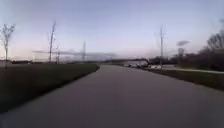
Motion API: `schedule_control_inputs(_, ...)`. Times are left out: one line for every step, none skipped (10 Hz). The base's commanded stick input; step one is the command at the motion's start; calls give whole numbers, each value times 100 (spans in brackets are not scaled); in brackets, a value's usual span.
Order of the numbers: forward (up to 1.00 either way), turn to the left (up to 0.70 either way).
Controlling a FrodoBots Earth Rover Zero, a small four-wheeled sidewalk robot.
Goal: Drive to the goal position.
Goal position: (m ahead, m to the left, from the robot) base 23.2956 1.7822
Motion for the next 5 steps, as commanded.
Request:
schedule_control_inputs(98,0)
schedule_control_inputs(98,0)
schedule_control_inputs(98,0)
schedule_control_inputs(98,0)
schedule_control_inputs(99,0)
